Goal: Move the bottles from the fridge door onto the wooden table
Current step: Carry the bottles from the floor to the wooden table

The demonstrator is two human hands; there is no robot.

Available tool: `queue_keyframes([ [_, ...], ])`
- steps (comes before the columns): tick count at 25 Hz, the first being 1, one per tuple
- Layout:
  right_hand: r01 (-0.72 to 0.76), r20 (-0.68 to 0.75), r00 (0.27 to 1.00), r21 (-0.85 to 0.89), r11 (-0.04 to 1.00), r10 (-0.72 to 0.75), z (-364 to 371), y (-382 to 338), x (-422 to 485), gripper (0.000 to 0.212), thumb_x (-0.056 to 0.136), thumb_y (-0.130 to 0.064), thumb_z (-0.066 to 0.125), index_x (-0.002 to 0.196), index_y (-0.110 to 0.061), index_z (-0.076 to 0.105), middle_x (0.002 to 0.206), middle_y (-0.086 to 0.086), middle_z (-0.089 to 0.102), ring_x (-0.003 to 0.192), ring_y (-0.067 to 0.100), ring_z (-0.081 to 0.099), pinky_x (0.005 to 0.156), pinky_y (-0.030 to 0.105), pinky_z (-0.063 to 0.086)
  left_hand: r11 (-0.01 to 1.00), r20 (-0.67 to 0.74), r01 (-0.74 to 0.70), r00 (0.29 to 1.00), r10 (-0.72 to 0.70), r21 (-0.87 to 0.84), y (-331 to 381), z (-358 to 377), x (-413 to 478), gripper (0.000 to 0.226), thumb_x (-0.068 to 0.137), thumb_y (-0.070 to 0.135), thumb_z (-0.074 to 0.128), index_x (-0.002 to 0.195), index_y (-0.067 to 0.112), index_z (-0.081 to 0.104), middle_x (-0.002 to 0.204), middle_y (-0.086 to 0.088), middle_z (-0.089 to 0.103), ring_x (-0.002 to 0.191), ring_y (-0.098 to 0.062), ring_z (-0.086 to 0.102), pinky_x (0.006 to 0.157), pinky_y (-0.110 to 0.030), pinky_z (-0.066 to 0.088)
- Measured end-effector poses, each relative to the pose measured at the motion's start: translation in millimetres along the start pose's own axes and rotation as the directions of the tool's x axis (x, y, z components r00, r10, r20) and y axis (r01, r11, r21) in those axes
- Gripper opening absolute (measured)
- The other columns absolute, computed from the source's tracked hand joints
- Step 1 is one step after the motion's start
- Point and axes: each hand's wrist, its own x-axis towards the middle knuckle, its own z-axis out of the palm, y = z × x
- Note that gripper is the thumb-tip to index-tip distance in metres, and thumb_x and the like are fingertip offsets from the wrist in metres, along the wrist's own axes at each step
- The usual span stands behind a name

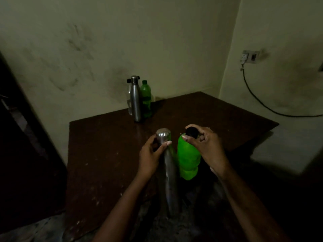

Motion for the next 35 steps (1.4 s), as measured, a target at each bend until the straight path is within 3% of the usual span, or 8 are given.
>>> queue_keyframes([
  [7, -0.012, 0.106, 0.994, 0.188, 0.982, -0.008, 32.6, 40.7, 161.1, 0.023, 0.075, -0.008, 0.072, 0.093, -0.02, 0.065, 0.078, -0.003, 0.055, 0.05, -0.013, 0.05, 0.05, 0.003, 0.037, 0.995, -0.126, 0.005, 0.992, -0.017, -0.1, -39.3, 29.8, 133.2, 0.016, 0.082, 0.009, 0.063, 0.09, 0.023, 0.064, 0.087, 0.007, 0.067, 0.079, 0.004, 0.06, 0.073, -0.011, 0.048],
  [11, -0.004, 0.16, 0.987, 0.218, 0.976, -0.032, 59.4, 58.2, 233.8, 0.022, 0.075, -0.011, 0.072, 0.088, -0.026, 0.063, 0.075, 0.002, 0.051, 0.044, -0.004, 0.043, 0.045, 0.005, 0.031, 0.998, -0.134, -0.05, 0.989, 0.056, 0.047, -57.0, 15.7, 207.6, 0.023, 0.078, 0.013, 0.067, 0.101, 0.017, 0.063, 0.096, 0.002, 0.068, 0.085, 0.002, 0.061, 0.08, -0.015, 0.048],
  [13, 0.013, 0.197, 0.979, 0.234, 0.972, -0.061, 74.5, 65.1, 267.0, 0.021, 0.075, -0.009, 0.072, 0.093, -0.019, 0.065, 0.073, 0.001, 0.05, 0.045, -0.001, 0.042, 0.045, 0.007, 0.031, 0.99, -0.164, -0.05, 0.984, 0.071, 0.131, -67.5, 6.7, 240.8, 0.032, 0.075, 0.023, 0.072, 0.105, 0.018, 0.063, 0.101, 0.002, 0.069, 0.093, -0.003, 0.063, 0.087, -0.02, 0.048],
  [16, 0.033, 0.261, 0.96, 0.27, 0.962, -0.106, 94.9, 78.2, 308.5, 0.02, 0.076, -0.003, 0.07, 0.096, -0.002, 0.066, 0.057, -0.018, 0.05, 0.046, -0.01, 0.05, 0.045, 0.005, 0.034, 0.979, -0.236, -0.045, 0.967, 0.092, 0.198, -83.2, -4.7, 277.5, 0.038, 0.068, 0.041, 0.07, 0.103, 0.029, 0.063, 0.1, 0.014, 0.07, 0.098, -0.003, 0.064, 0.089, -0.019, 0.049],
  [22, -0.058, 0.471, 0.875, 0.326, 0.943, -0.109, 151.6, 112.4, 397.3, 0.022, 0.076, -0.009, 0.072, 0.097, -0.006, 0.067, 0.072, -0.005, 0.06, 0.052, -0.014, 0.053, 0.057, 0.005, 0.04, 0.968, -0.422, 0.02, 0.902, 0.091, 0.251, -114.2, -17.8, 342.4, 0.035, 0.076, 0.016, 0.071, 0.101, 0.036, 0.06, 0.094, 0.028, 0.069, 0.092, 0.006, 0.063, 0.084, -0.014, 0.049],
  [26, -0.144, 0.592, 0.801, 0.33, 0.933, -0.086, 188.1, 132.0, 439.0, 0.02, 0.075, -0.017, 0.073, 0.094, -0.021, 0.065, 0.09, 0.005, 0.067, 0.082, 0.012, 0.062, 0.079, 0.03, 0.049, 0.952, -0.515, 0.073, 0.852, 0.096, 0.297, -128.3, -31.6, 373.1, 0.035, 0.077, 0.017, 0.069, 0.101, 0.04, 0.058, 0.094, 0.023, 0.07, 0.093, 0.006, 0.063, 0.086, -0.018, 0.05],
  [29, -0.158, 0.638, 0.765, 0.31, 0.938, -0.082, 210.2, 142.9, 457.1, 0.024, 0.075, -0.017, 0.073, 0.098, -0.016, 0.066, 0.088, 0.006, 0.065, 0.084, 0.017, 0.06, 0.077, 0.029, 0.046, 0.945, -0.565, 0.101, 0.819, 0.099, 0.312, -133.4, -36.2, 391.8, 0.033, 0.08, 0.012, 0.066, 0.101, 0.036, 0.058, 0.098, 0.016, 0.067, 0.091, 0.006, 0.063, 0.086, -0.022, 0.051],
  [35, -0.14, 0.678, 0.731, 0.261, 0.955, -0.077, 238.0, 157.9, 468.8, 0.032, 0.077, -0.019, 0.072, 0.106, -0.008, 0.066, 0.101, 0.016, 0.07, 0.09, 0.019, 0.062, 0.079, 0.031, 0.048, 0.933, -0.599, 0.129, 0.793, 0.106, 0.336, -140.7, -45.7, 407.1, 0.029, 0.084, 0.009, 0.061, 0.102, 0.031, 0.057, 0.099, 0.014, 0.065, 0.087, 0.01, 0.062, 0.076, -0.01, 0.049],
])
